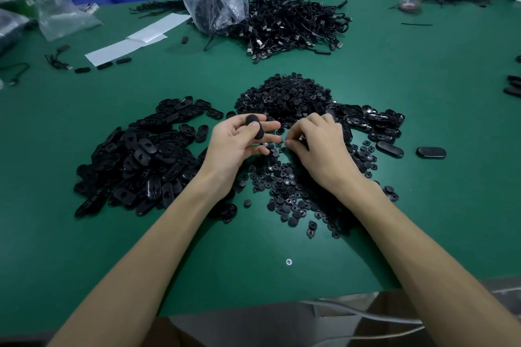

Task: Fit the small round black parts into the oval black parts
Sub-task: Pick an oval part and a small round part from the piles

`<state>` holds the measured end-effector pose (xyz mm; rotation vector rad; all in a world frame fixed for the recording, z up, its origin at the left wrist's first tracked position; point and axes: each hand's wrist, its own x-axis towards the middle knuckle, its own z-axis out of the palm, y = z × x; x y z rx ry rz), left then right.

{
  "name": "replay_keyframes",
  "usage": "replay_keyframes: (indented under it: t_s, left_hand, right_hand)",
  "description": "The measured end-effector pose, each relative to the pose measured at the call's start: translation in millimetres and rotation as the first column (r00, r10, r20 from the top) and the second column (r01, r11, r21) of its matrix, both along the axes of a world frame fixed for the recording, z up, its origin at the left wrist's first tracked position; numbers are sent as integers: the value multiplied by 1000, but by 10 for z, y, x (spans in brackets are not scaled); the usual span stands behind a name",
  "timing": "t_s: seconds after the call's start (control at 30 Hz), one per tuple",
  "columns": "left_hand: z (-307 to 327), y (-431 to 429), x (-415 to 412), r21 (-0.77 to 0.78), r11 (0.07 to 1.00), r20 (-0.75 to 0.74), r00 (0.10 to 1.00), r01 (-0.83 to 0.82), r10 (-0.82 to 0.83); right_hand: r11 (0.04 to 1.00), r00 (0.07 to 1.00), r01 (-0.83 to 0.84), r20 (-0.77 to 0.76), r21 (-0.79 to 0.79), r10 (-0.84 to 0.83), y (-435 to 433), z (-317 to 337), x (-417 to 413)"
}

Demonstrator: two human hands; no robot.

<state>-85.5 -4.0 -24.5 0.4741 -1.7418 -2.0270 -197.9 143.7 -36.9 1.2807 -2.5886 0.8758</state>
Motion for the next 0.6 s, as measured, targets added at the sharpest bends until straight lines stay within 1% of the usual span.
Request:
replay_keyframes:
  t_s: [0.13, 0.23, 0.3, 0.43, 0.6]
  left_hand:
    - [6, 21, 0, -28, 999, 2, 1000, -15, 15]
    - [13, 44, 0, -31, 1000, 6, 1000, 3, -3]
    - [13, 55, 1, -34, 999, 7, 1000, 8, -7]
    - [2, 48, 8, -68, 997, 0, 1000, 27, -27]
    - [2, 47, 13, -107, 992, -10, 998, 60, -61]
  right_hand:
    - [987, 997, -6, 76, -158, 18, 12, 45, 20]
    - [940, 974, -3, 210, -340, 79, 36, 95, 46]
    - [906, 946, 16, 301, -424, 124, 47, 126, 40]
    - [870, 877, 39, 434, -491, 206, 52, 143, 1]
    - [846, 829, 90, 510, -525, 229, 49, 116, -7]
